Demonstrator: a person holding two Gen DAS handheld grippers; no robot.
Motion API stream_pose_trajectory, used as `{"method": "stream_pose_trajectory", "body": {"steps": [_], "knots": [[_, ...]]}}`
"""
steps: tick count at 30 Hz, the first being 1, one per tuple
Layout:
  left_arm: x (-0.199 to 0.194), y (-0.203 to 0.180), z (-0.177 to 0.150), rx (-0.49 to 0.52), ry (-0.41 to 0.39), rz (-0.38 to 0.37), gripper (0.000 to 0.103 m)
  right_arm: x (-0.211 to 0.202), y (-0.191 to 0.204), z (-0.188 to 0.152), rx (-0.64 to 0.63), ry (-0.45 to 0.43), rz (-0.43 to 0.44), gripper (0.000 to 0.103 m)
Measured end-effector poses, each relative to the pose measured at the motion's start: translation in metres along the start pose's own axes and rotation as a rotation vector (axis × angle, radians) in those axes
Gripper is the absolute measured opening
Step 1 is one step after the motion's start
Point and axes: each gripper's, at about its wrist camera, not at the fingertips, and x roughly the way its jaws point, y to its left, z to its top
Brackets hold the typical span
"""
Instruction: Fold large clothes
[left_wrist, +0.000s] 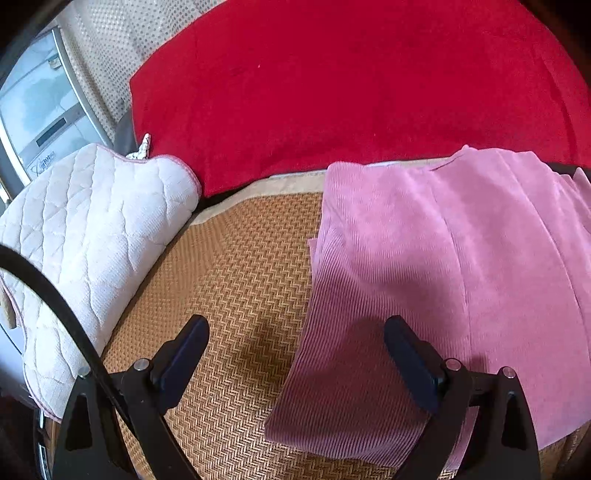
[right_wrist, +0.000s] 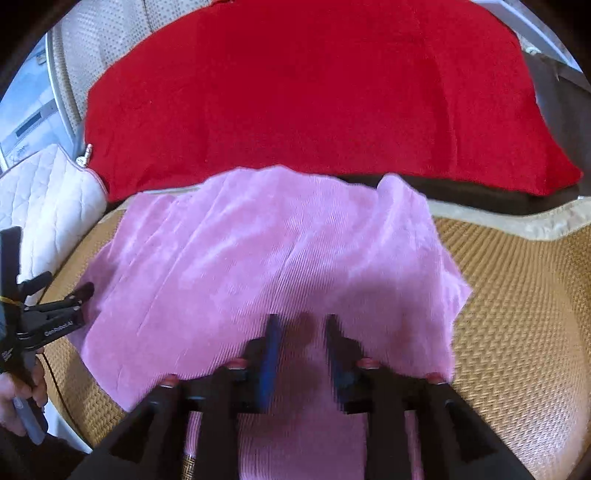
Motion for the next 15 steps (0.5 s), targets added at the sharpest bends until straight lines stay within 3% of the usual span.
{"method": "stream_pose_trajectory", "body": {"steps": [1, 2, 7, 10, 13, 15], "knots": [[0.003, 0.003, 0.002, -0.003, -0.008, -0.004, 0.096, 0.007, -0.001, 0.0, 0.022, 0.022, 0.01, 0.082], [0.001, 0.003, 0.002, -0.006, -0.017, -0.008, 0.096, 0.013, -0.003, -0.001, 0.043, 0.034, 0.028, 0.087], [-0.012, 0.007, 0.003, -0.033, -0.073, -0.025, 0.096, 0.009, -0.012, 0.002, 0.118, -0.013, 0.055, 0.084], [-0.019, 0.009, 0.005, -0.056, -0.102, -0.041, 0.096, -0.008, -0.015, 0.005, 0.142, -0.092, 0.05, 0.075], [-0.026, 0.008, 0.008, -0.072, -0.135, -0.053, 0.096, -0.016, -0.017, 0.007, 0.144, -0.134, 0.031, 0.056], [-0.03, 0.006, 0.009, -0.075, -0.153, -0.054, 0.096, -0.016, -0.016, 0.007, 0.145, -0.135, 0.029, 0.055]]}}
